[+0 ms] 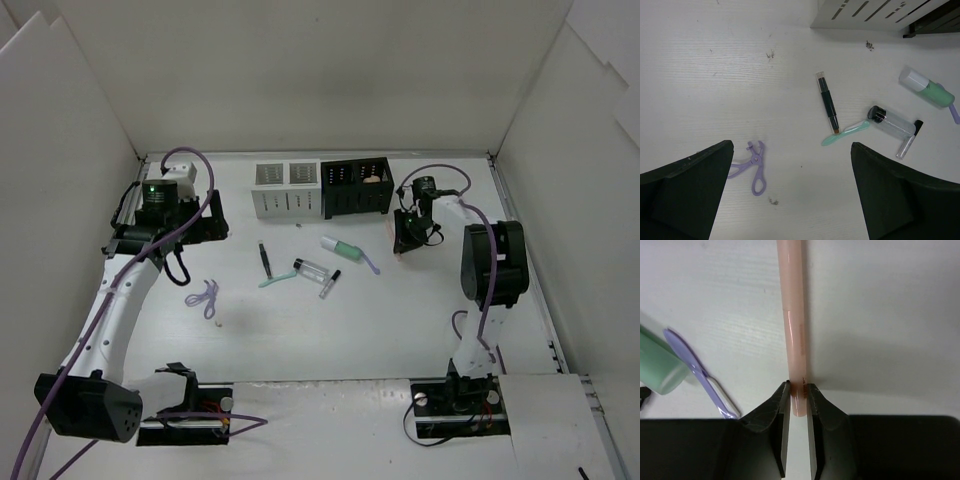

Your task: Organize the makeup

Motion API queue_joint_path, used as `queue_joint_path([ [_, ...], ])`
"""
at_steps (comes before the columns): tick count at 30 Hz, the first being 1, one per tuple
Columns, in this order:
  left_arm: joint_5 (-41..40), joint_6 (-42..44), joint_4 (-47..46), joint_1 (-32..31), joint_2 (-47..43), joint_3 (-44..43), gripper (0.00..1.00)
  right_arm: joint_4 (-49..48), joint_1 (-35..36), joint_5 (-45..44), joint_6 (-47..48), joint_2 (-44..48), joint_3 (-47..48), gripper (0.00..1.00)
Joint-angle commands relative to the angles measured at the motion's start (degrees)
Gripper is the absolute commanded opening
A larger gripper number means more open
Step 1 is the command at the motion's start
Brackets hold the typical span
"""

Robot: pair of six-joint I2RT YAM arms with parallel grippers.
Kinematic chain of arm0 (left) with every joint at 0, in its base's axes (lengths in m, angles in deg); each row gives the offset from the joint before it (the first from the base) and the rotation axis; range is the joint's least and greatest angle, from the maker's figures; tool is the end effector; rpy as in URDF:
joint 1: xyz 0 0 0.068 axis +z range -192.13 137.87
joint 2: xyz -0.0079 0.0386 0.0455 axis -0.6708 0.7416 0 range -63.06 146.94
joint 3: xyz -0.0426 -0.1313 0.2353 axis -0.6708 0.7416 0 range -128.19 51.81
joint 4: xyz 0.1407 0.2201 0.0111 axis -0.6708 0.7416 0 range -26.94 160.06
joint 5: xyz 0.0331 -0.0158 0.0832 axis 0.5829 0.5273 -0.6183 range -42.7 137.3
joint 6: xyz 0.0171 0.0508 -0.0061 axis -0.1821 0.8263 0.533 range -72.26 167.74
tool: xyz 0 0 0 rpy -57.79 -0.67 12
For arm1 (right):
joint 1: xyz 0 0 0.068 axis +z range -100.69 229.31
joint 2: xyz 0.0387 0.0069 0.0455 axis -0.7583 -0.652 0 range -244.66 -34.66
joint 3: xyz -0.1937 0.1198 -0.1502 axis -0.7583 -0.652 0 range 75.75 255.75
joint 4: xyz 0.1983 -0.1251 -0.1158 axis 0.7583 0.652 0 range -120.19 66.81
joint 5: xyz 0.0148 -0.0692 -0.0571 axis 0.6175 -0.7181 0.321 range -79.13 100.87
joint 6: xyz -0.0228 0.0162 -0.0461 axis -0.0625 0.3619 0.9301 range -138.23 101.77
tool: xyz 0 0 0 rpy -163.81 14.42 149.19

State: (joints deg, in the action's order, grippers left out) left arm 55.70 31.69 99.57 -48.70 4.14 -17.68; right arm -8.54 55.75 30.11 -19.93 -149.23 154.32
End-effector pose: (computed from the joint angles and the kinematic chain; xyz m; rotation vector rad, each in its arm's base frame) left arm 0.2481 -0.0337 0.3651 -0.0959 2.1843 -0.3840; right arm 0.4169 0.0588 0.1673 -0.2319 2.5540 0.4858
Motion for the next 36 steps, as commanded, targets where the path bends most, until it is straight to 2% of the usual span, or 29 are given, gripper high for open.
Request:
queue_joint_path([
  [1, 1.2, 0.5, -2.8, 0.4, 0.0, -0.8, 0.99, 2.0, 1.8, -3.2, -2.0, 7.1, -3.1, 0.13],
  [5, 1.7, 0.4, -2.8, 0.4, 0.3, -0.9, 1.0, 2.6, 3.2, -3.2, -4.5, 12.1, -8.7, 0.17],
  [7, 2.1, 0.4, -2.8, 0.4, 0.3, -0.9, 1.0, 3.4, 3.3, -3.3, -4.8, 12.7, -10.0, 0.28],
  [11, 2.1, 0.4, -2.6, 0.4, 0.2, -1.0, 0.99, 4.7, 3.4, -5.0, -4.9, 13.5, -9.9, 0.39],
  [13, 1.8, 0.5, -2.7, 0.4, 0.1, -0.9, 0.99, 4.6, 3.4, -5.6, -5.1, 13.6, -8.7, 0.41],
  [21, 1.6, 0.5, -2.7, 0.4, 0.0, -0.9, 1.0, 3.9, 8.1, -8.2, -4.0, 11.2, -1.6, 0.39],
  [36, 1.4, 0.5, -2.7, 0.4, 0.0, -0.9, 1.0, -1.0, 13.2, -11.2, -5.8, 2.9, 4.0, 0.35],
])
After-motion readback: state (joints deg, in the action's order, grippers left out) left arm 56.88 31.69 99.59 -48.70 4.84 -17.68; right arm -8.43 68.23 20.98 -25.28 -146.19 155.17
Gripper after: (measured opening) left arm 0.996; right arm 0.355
